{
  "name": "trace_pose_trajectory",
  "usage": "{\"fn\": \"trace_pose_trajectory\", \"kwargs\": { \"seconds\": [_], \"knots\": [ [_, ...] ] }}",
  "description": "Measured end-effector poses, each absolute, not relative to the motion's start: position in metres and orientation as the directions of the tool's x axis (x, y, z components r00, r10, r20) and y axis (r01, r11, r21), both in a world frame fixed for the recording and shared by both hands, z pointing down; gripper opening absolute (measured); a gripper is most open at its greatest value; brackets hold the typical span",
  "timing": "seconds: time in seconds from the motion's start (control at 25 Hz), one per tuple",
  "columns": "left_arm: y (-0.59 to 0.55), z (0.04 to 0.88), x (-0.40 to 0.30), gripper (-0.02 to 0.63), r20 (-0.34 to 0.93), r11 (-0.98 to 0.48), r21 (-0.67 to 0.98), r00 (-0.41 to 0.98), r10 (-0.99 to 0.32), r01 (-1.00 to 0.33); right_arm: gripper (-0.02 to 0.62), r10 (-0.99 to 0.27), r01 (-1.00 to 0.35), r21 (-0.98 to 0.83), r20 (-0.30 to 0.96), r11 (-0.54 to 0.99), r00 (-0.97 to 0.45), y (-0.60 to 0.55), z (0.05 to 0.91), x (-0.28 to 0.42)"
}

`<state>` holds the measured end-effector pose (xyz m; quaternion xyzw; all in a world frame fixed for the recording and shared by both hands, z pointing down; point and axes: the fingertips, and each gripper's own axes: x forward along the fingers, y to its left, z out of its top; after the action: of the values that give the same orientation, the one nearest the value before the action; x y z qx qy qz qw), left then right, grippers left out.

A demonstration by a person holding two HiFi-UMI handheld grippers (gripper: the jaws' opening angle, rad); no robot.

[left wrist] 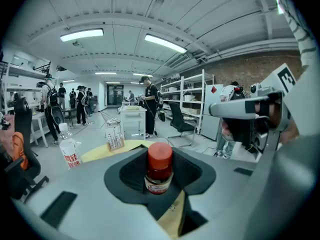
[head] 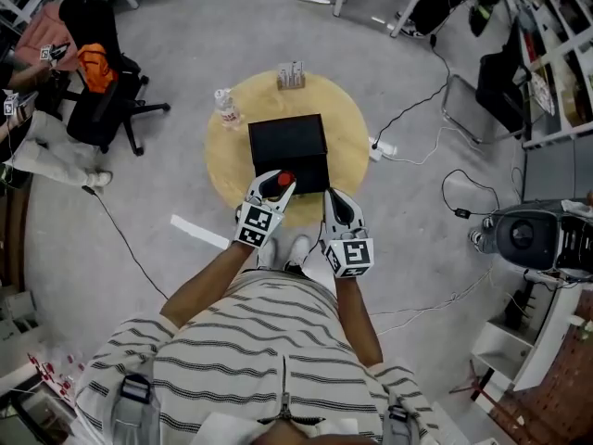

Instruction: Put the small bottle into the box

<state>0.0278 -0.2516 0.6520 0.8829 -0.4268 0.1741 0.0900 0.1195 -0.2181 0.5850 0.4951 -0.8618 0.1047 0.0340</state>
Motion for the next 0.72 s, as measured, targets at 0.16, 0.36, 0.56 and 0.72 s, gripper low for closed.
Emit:
{"fn": "trace_pose_trajectory", "kwargs": {
  "seconds": [0.16, 0.36, 0.56, 0.72],
  "knots": [
    [-0.255, 0.665, 0.027, 0.156, 0.414, -0.623, 0.013, 0.571, -0.709, -0.782, 0.018, -0.838, -0.853, -0.161, 0.168, 0.496, -0.519, -0.218, 0.587, 0.116],
    [-0.26, 0.677, 0.029, 0.156, 0.437, -0.628, 0.019, 0.571, -0.695, -0.778, 0.018, -0.832, -0.85, -0.155, 0.18, 0.503, -0.525, -0.218, 0.59, 0.113],
    [-0.264, 0.69, 0.032, 0.156, 0.466, -0.641, 0.013, 0.572, -0.675, -0.767, 0.018, -0.821, -0.843, -0.161, 0.197, 0.512, -0.536, -0.216, 0.594, 0.11],
    [-0.269, 0.699, 0.035, 0.156, 0.479, -0.652, 0.009, 0.576, -0.663, -0.758, 0.018, -0.817, -0.841, -0.158, 0.204, 0.517, -0.54, -0.217, 0.596, 0.108]
  ]
}}
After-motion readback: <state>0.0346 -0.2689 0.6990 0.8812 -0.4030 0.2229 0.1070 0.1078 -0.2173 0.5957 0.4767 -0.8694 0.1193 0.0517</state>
